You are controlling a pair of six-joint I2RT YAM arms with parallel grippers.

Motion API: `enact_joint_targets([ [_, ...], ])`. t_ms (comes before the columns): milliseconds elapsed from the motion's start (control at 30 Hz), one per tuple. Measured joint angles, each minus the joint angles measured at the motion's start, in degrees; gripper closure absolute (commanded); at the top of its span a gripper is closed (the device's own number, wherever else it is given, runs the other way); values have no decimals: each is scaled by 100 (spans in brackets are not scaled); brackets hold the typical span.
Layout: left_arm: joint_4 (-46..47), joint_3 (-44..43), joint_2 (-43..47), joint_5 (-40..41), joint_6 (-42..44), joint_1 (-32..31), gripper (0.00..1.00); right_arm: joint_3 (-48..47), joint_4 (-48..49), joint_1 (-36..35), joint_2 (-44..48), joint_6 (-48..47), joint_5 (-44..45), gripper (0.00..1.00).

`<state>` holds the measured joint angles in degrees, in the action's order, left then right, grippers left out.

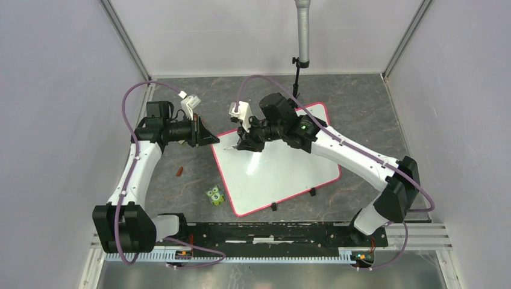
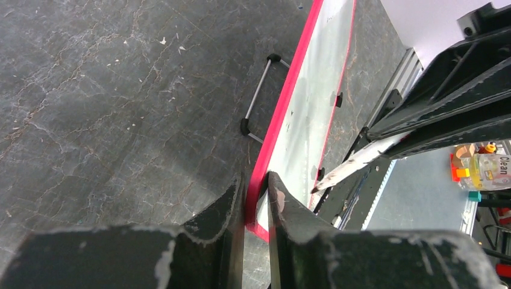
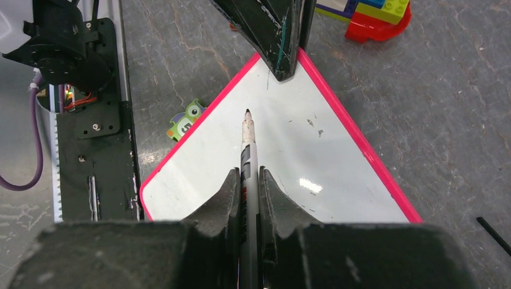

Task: Write a sentence on the whiteboard
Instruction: Hold the whiteboard on the whiteboard stand, then write a sentence on the whiteboard.

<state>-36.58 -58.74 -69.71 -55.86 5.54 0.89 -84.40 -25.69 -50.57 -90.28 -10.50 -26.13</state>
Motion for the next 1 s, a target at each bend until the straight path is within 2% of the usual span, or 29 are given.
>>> enact_joint_targets([
  [367,4,0,-2,7,-2,0,97,-219,4,-109,-334,138,249,100],
  [1000,11,9,2,94,-2,0,98,-485,101,-111,-629,166,439,100],
])
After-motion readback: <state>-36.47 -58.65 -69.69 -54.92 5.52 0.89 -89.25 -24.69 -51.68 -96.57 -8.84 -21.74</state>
